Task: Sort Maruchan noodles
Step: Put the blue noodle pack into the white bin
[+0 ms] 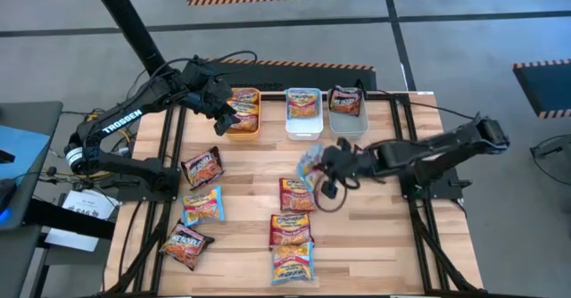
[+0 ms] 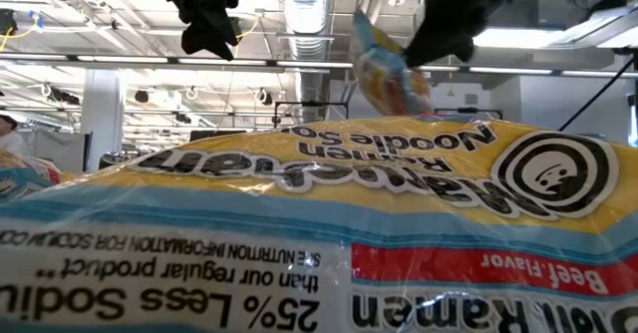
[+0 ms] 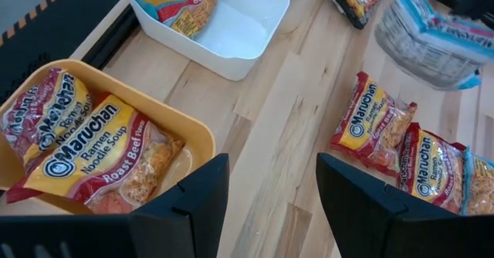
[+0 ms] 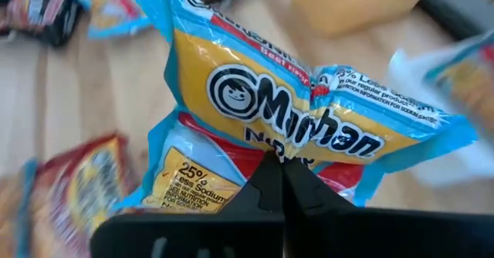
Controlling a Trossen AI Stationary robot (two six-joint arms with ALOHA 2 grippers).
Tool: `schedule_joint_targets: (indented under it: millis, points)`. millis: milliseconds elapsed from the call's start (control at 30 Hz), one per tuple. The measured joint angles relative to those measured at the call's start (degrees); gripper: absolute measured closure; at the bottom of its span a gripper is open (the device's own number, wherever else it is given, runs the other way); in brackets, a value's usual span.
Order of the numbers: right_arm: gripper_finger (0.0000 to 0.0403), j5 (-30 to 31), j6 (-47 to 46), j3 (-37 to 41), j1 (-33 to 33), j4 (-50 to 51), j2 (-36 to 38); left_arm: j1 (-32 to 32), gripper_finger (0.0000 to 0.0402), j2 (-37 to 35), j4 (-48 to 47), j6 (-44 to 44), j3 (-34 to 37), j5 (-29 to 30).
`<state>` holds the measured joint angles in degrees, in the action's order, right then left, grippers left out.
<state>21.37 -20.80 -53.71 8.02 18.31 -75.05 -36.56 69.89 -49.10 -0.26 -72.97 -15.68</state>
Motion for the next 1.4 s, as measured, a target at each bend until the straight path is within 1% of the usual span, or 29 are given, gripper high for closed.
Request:
schedule_joint_targets:
  millis: [400,567,767,900,1067,1300,1400]
  points:
    - [0.0402,1.5,18.64,0.0,-12.69,-19.02,-0.44,0.0,0.022,0.0,0.02,-0.55,0.02,0.0]
    - [0.0402,6.6,22.6,0.0,-16.75,-24.52,-0.44,-0.02,0.022,0.0,0.02,-0.67,0.02,0.0]
    - [0.0402,11.37,23.0,-0.04,-21.26,-29.08,-2.02,-0.01,0.022,0.0,0.02,-0.7,0.02,0.02]
    - [0.0402,14.28,22.69,-0.33,-23.23,-32.65,-4.8,-0.01,0.022,0.0,0.02,-1.07,0.02,0.03]
    - [0.0402,19.2,21.08,-4.02,-24.03,-32.33,-9.96,0.0,0.022,0.0,0.04,-0.97,0.02,0.57]
    - [0.0402,24.01,20.33,-9.55,-24.23,-31.38,-18.05,-0.02,0.022,0.0,0.04,-0.91,0.02,1.84]
    - [0.0402,24.2,17.03,-11.84,-24.72,-28.16,-20.68,-0.02,0.022,0.0,0.04,-0.91,0.02,1.83]
